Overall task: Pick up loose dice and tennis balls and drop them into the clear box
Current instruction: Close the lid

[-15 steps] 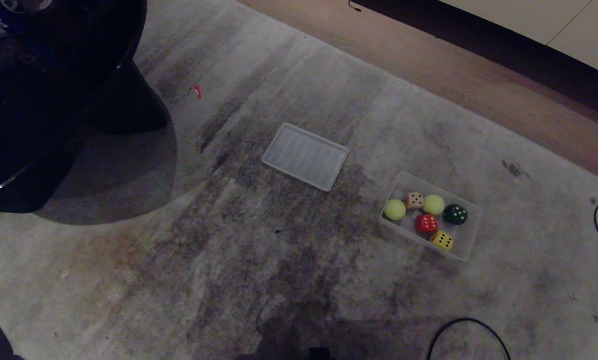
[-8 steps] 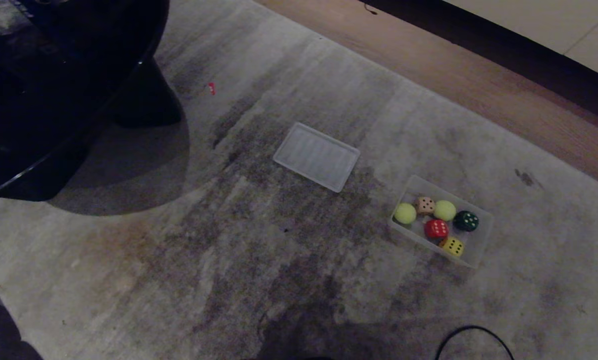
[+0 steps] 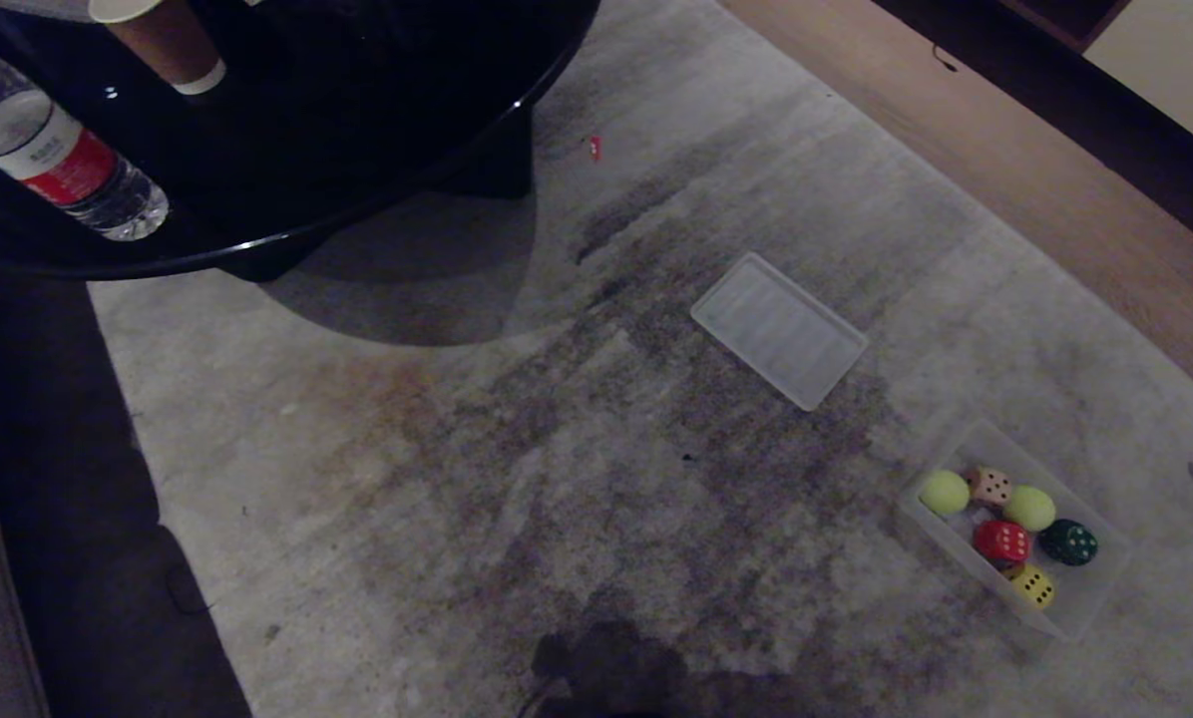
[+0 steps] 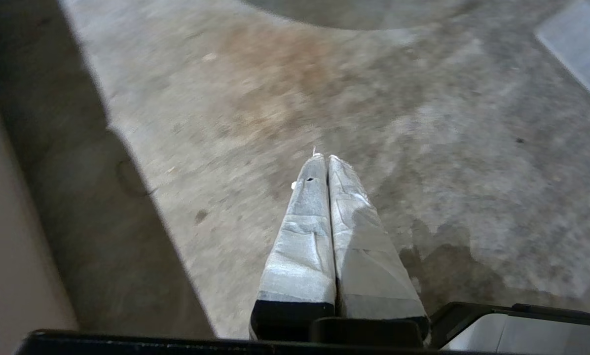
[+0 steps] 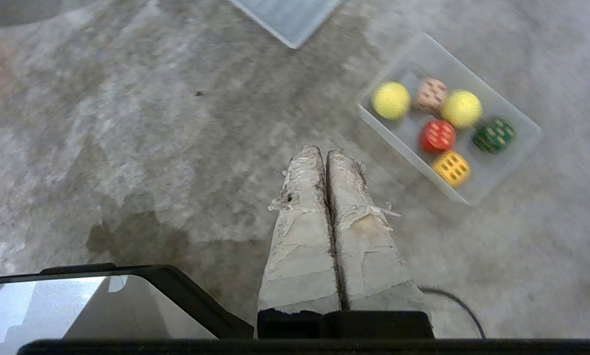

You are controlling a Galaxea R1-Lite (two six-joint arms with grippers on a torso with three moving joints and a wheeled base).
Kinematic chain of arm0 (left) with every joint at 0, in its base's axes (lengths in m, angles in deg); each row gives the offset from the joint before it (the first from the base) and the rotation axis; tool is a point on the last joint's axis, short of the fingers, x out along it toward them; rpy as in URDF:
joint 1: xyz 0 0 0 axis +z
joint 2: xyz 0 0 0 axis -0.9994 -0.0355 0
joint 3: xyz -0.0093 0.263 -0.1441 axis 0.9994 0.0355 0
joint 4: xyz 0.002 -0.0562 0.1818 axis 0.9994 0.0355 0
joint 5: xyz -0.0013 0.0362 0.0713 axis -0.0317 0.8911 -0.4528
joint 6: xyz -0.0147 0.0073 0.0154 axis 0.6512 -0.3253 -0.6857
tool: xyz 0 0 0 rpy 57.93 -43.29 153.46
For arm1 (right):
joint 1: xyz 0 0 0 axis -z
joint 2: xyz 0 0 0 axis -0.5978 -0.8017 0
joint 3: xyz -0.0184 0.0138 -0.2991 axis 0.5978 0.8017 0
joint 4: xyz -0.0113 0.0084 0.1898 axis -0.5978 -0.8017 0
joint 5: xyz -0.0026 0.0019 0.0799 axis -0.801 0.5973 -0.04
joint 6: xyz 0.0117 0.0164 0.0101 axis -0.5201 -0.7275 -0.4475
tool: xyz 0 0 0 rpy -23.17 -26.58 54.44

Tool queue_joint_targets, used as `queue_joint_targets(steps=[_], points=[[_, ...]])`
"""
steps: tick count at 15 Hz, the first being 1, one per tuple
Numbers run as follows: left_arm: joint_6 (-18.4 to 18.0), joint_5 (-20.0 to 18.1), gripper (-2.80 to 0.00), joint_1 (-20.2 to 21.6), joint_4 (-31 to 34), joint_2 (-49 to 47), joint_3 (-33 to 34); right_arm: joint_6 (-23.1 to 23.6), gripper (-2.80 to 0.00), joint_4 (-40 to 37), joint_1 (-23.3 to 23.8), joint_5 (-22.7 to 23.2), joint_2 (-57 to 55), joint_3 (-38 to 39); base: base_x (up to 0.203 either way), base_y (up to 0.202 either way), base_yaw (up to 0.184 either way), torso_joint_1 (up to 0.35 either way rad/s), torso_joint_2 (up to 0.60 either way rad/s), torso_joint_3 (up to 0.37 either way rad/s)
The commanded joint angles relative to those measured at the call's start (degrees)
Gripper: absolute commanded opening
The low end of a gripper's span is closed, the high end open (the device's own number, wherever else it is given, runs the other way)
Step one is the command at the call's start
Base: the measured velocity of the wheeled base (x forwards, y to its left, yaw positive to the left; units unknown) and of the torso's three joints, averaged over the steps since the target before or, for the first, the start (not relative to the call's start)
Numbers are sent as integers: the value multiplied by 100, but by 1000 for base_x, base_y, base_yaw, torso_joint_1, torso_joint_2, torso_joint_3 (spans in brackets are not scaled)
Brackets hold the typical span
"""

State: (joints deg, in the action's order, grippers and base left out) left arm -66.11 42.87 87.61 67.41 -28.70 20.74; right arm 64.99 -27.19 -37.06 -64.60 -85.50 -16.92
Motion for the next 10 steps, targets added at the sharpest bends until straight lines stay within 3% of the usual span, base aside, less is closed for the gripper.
queue_joint_targets(steps=[1, 7, 10], points=[[9, 3, -280, 0, -1, -9, 9, -4, -280, -2, -7, -2, -10, 0, 0, -5, 82, 2, 0, 5], [-12, -12, -280, 0, -4, -9, 9, -8, -280, -2, 0, -2, -10, 0, 10, 0, -1, 0, 0, 1], [-3, 3, -280, 0, -10, -9, 9, -17, -280, -2, 0, -2, -10, 0, 173, 0, -1, 0, 1, 5]])
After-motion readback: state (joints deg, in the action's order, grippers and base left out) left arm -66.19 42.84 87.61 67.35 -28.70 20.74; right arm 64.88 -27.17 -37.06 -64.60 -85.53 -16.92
